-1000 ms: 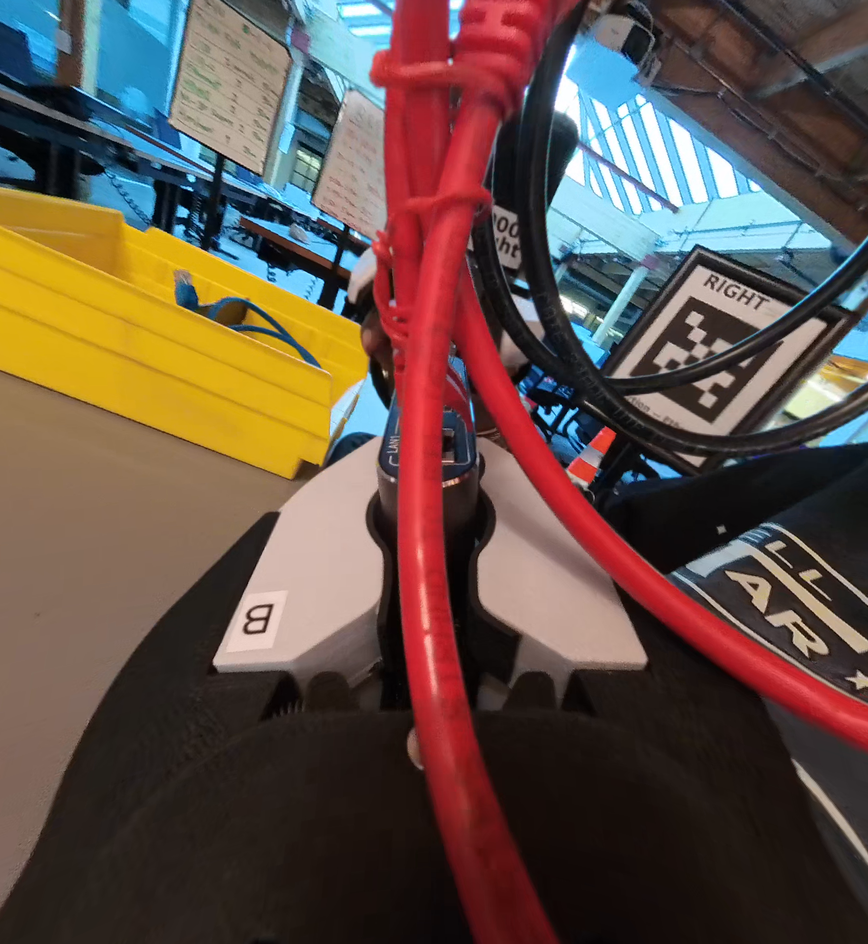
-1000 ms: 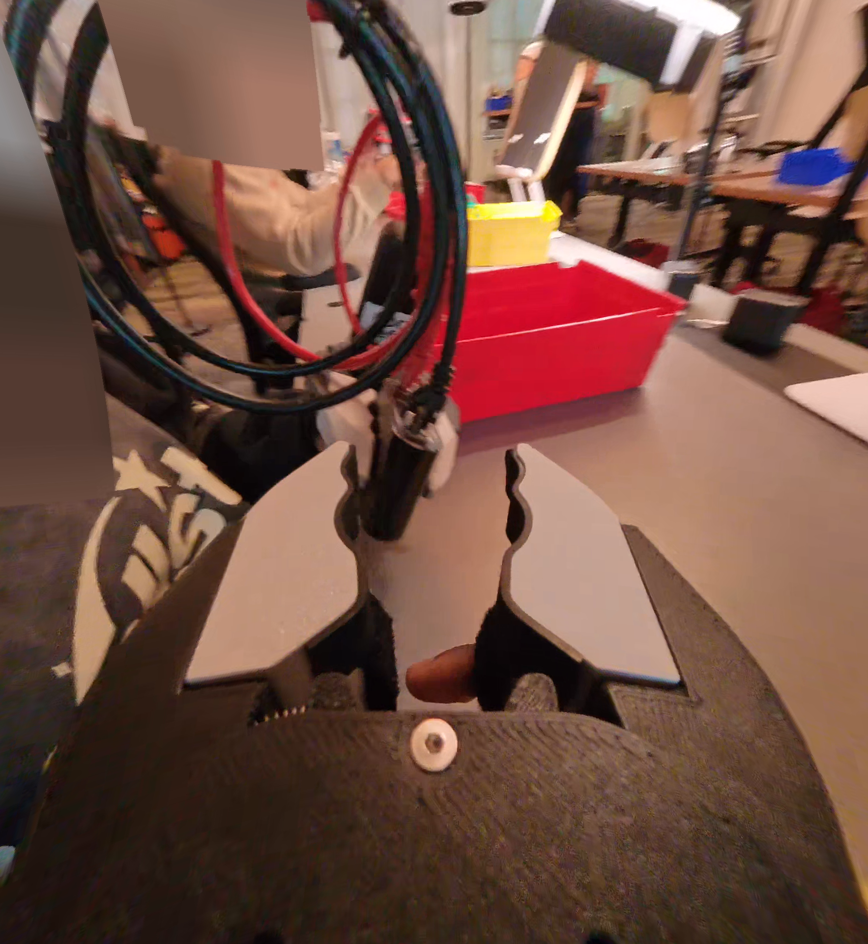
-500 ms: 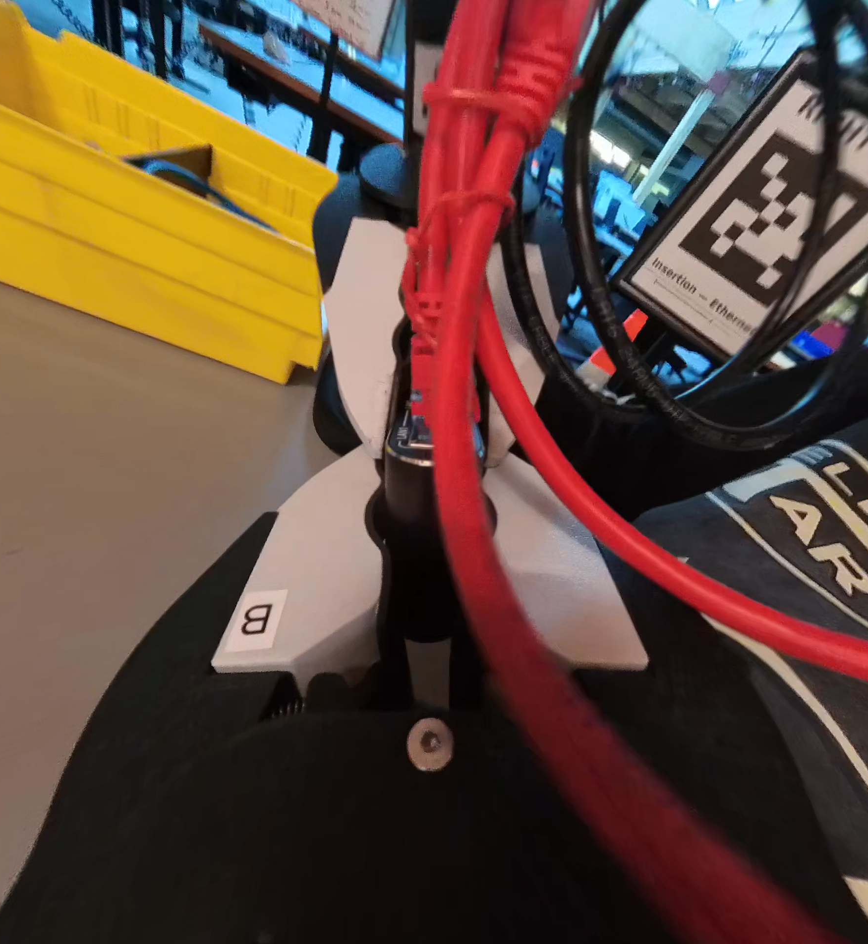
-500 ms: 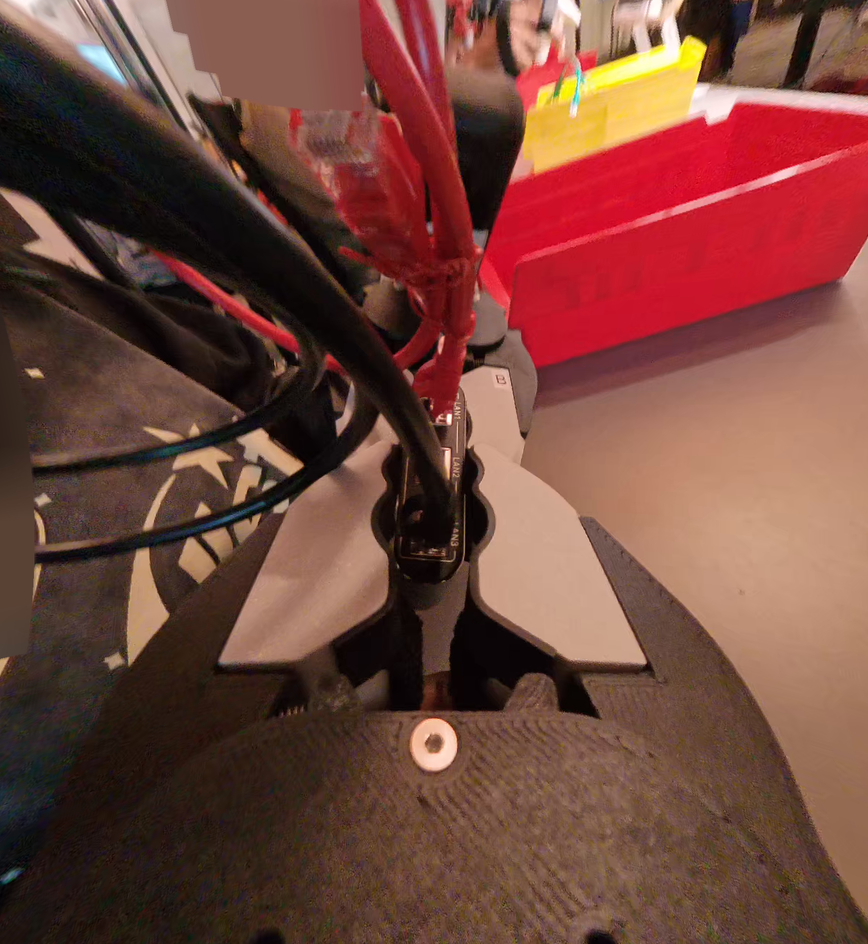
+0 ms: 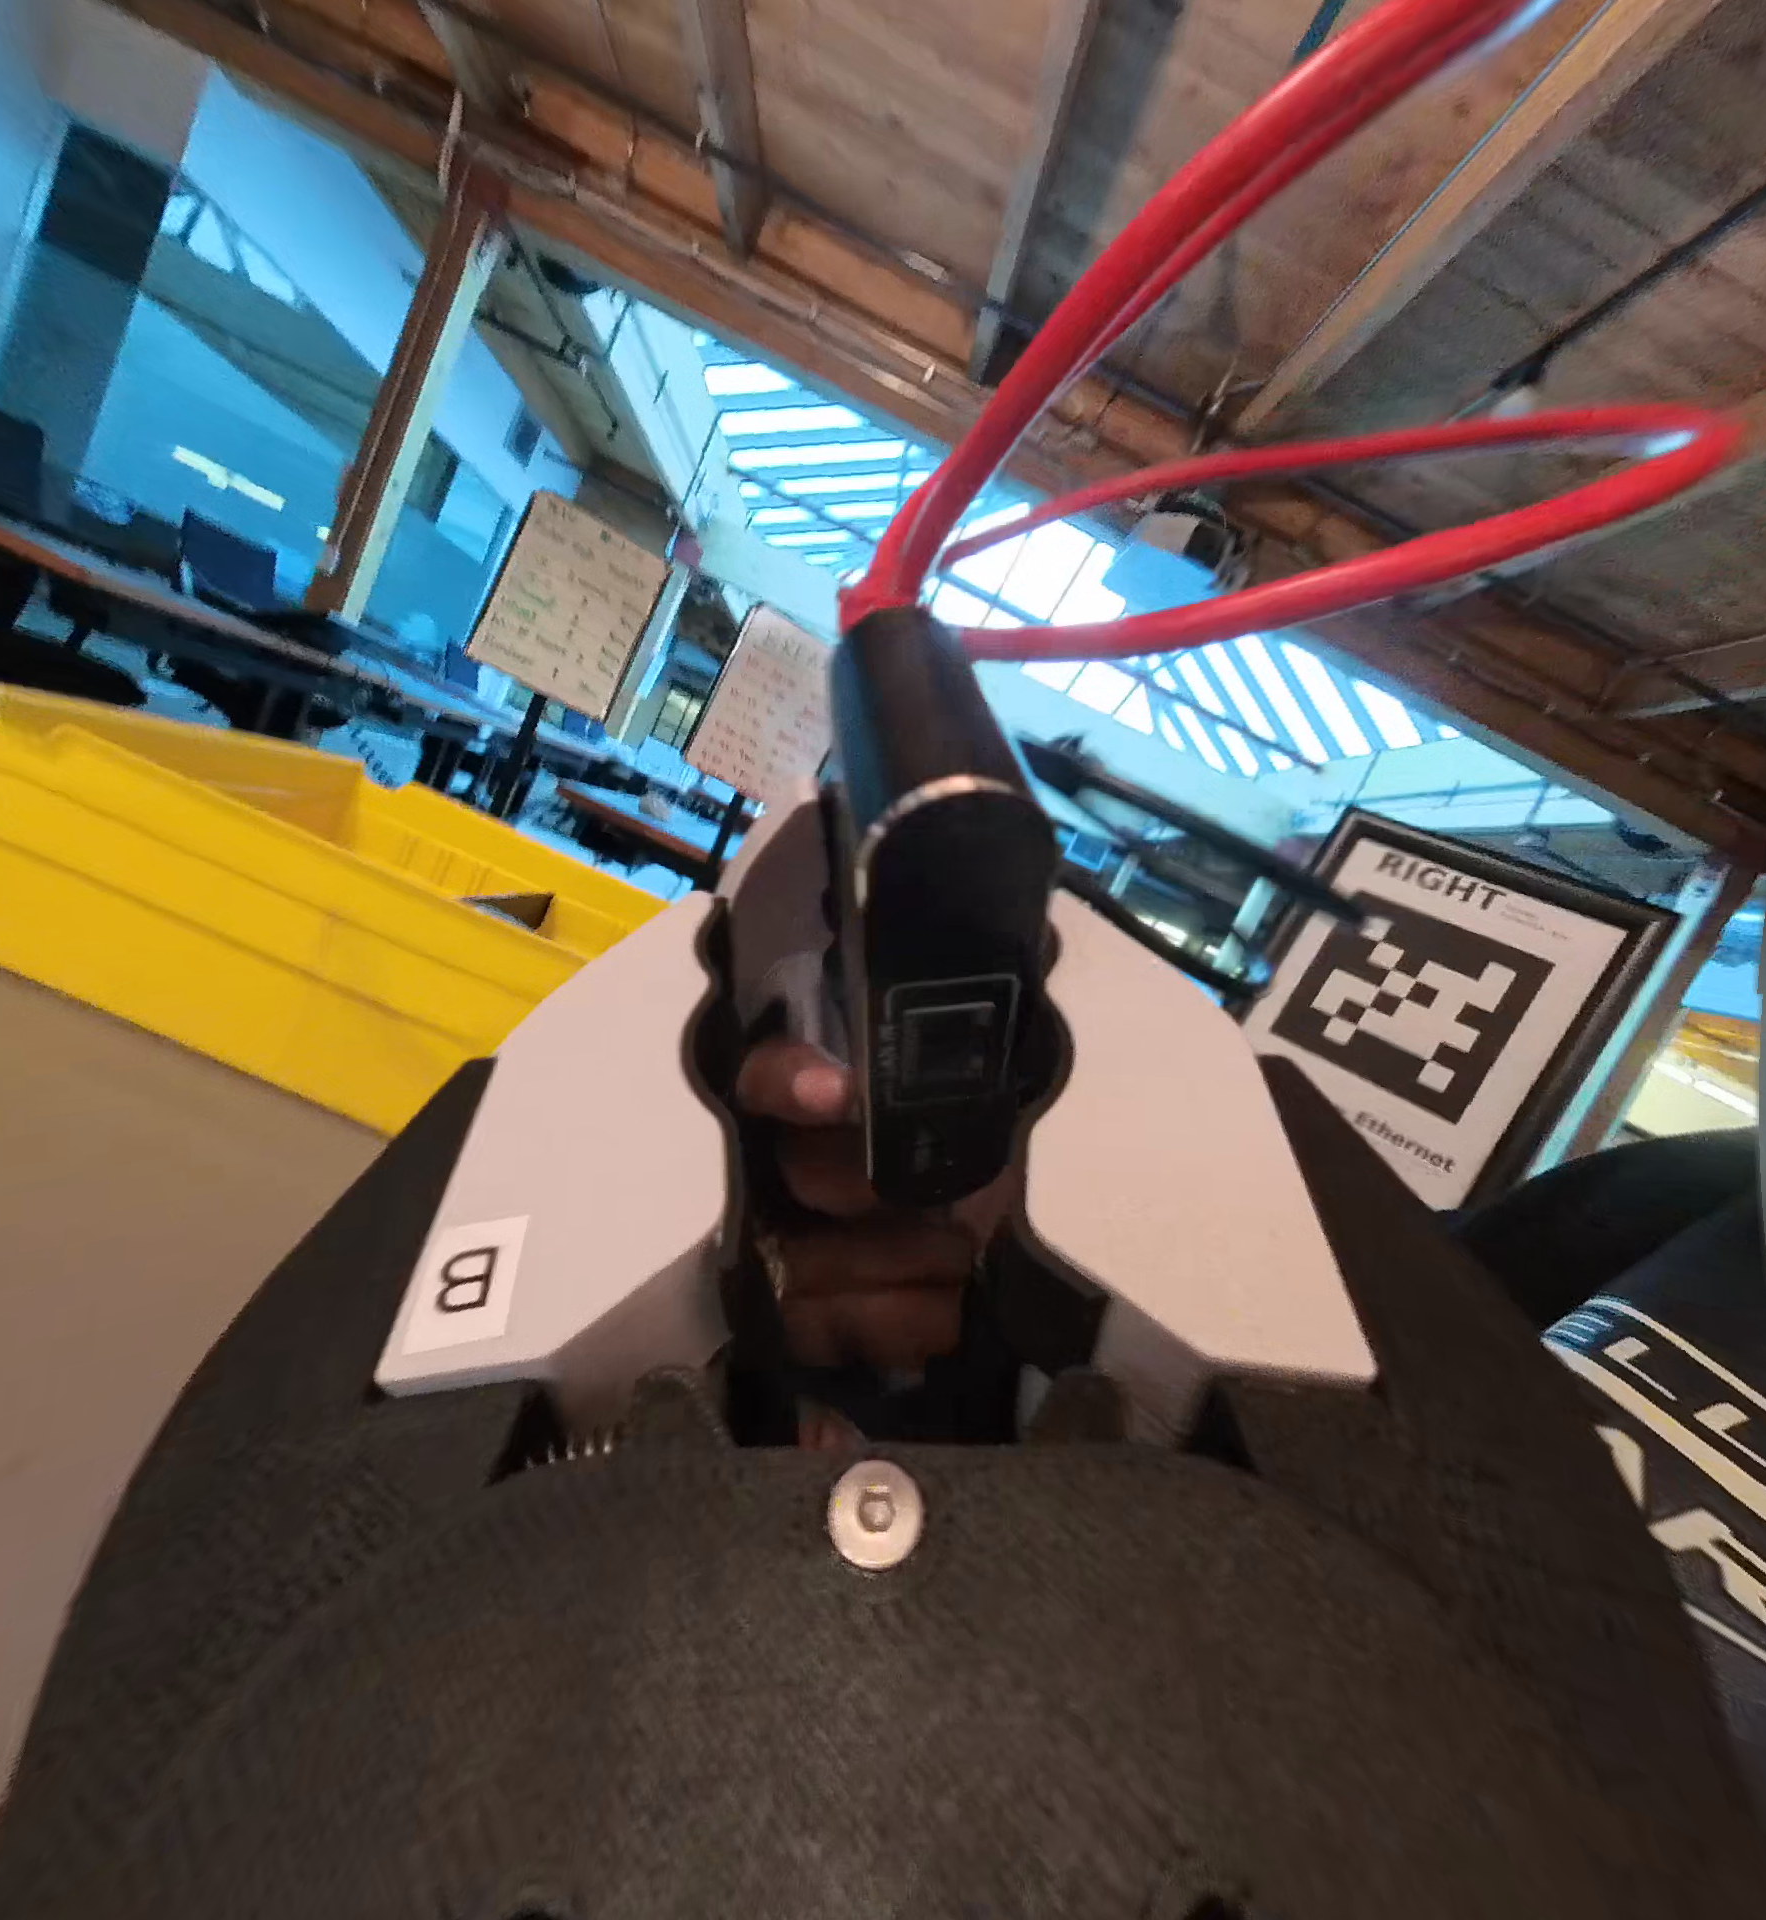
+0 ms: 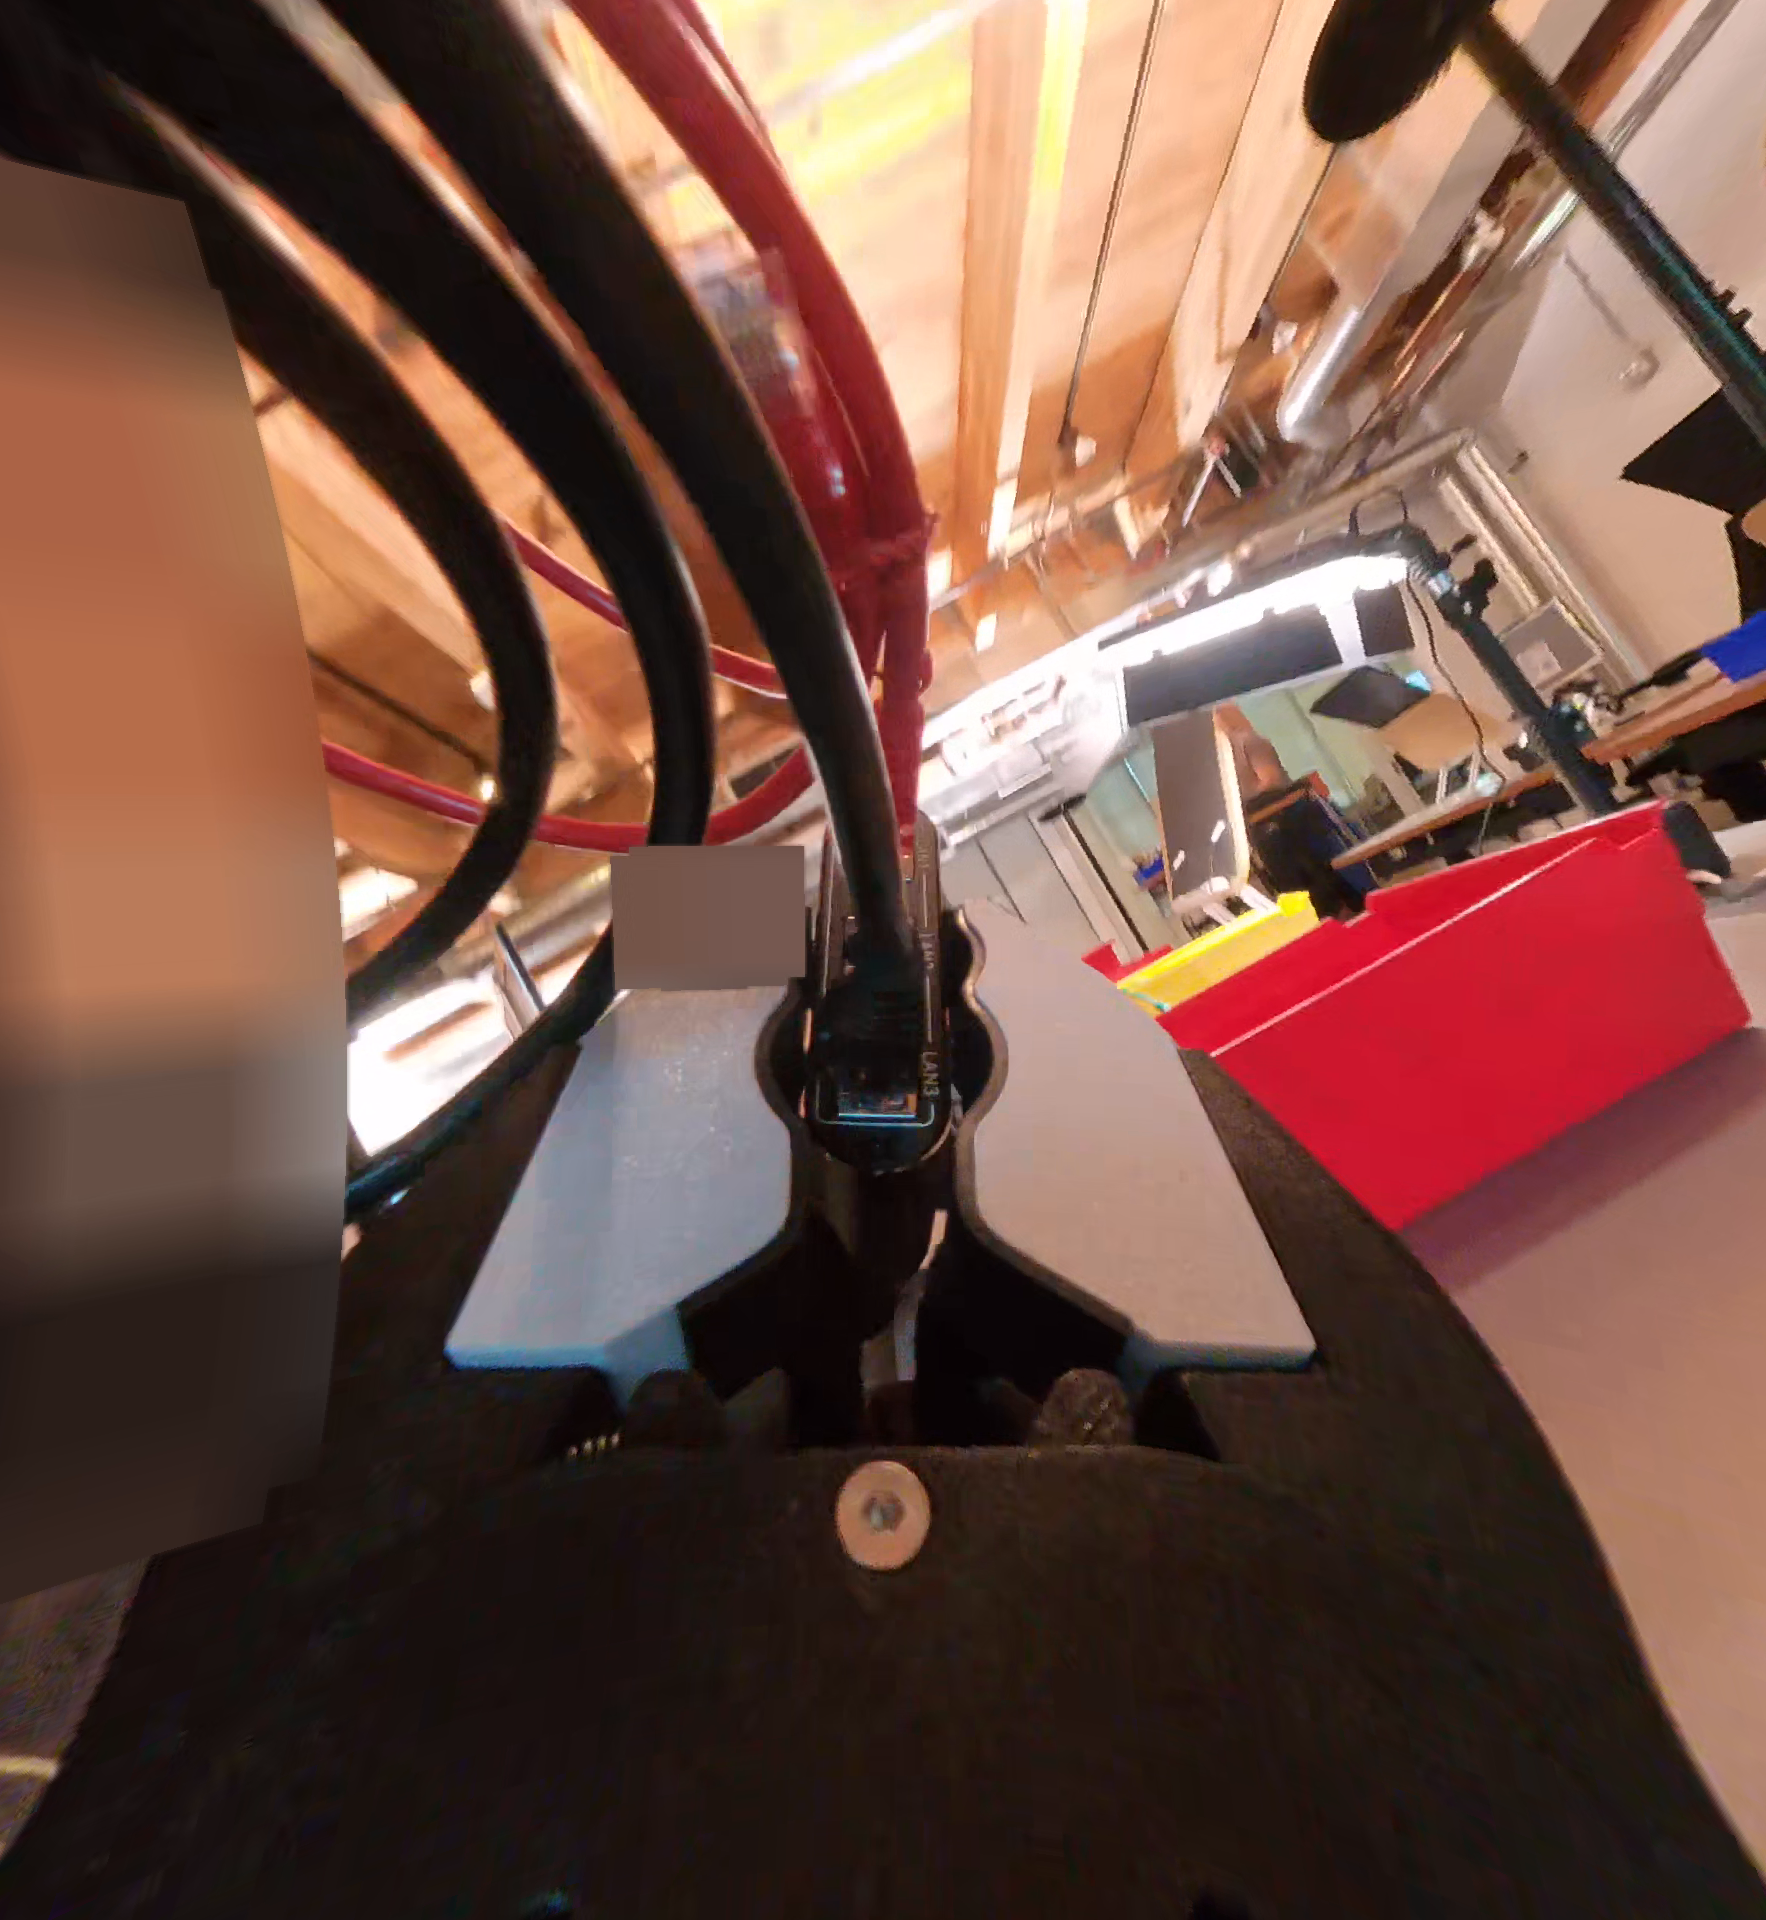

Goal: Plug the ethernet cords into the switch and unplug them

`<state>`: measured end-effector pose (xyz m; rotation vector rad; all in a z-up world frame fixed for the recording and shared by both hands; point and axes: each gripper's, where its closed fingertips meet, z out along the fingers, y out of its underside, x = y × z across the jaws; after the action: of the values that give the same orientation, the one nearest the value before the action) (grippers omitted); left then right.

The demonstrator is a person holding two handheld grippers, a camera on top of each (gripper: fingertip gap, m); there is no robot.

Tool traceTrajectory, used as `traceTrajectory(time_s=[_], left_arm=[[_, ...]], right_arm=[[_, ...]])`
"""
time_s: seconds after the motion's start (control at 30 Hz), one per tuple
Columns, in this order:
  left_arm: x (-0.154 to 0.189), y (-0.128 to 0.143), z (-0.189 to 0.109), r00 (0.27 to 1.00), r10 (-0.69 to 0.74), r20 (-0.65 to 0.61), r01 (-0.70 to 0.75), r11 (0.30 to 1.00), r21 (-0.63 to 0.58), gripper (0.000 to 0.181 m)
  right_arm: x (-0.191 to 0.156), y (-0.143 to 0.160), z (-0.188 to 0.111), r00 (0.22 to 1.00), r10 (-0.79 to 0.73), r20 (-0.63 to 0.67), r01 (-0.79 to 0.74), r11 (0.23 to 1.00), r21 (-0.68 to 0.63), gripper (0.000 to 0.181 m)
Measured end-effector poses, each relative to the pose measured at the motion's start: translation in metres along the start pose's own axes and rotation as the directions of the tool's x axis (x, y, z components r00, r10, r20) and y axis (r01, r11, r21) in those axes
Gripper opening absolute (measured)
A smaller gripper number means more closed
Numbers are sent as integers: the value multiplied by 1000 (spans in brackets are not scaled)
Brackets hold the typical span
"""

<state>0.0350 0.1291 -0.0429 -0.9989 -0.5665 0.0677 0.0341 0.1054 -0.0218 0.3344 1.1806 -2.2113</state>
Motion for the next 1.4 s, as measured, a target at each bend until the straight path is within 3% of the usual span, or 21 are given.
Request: traceTrajectory(time_s=[0.07,0.1,0.13,0.27,0.4,0.53,0.7,0.83,0.93,1.13,1.23,1.4], left_arm=[[0,-5,-1,999,33,20,-34,998,54,43],[1,-9,-3,998,63,22,-65,995,73,27],[-2,-9,-5,997,67,39,-69,996,56,26],[-6,-28,-15,999,7,38,-13,988,152,25],[-13,-31,-19,996,-82,34,76,984,158,25],[-11,-22,-13,998,-57,40,52,993,103,26],[-2,-4,-4,995,-101,-18,102,995,12,46],[-8,-7,-6,999,-22,48,20,999,30,28],[-6,-10,-6,999,24,49,-27,998,59,26],[-15,-31,-19,985,-174,5,168,958,232,26],[-14,-36,-22,979,-201,-28,201,946,253,26],[-6,-34,-20,990,-136,-32,140,964,226,26]], right_arm=[[3,-1,-1,1000,-4,-30,5,999,45,23],[6,1,-1,998,-32,-49,33,999,27,23],[7,3,0,997,-57,-58,56,998,-8,24],[9,3,0,987,-134,-89,121,983,-138,28],[18,11,-5,978,-180,-102,149,956,-251,20],[16,4,-7,987,-116,-108,94,977,-191,20],[16,-9,-9,995,6,-101,-9,1000,-28,20],[16,-2,-6,993,-28,-112,19,996,-83,21],[10,-2,-2,989,-93,-117,78,989,-127,25],[10,10,0,984,-139,-112,109,964,-241,38],[15,17,-1,984,-136,-119,101,961,-259,27],[7,19,-1,980,-188,-65,163,946,-279,18]])
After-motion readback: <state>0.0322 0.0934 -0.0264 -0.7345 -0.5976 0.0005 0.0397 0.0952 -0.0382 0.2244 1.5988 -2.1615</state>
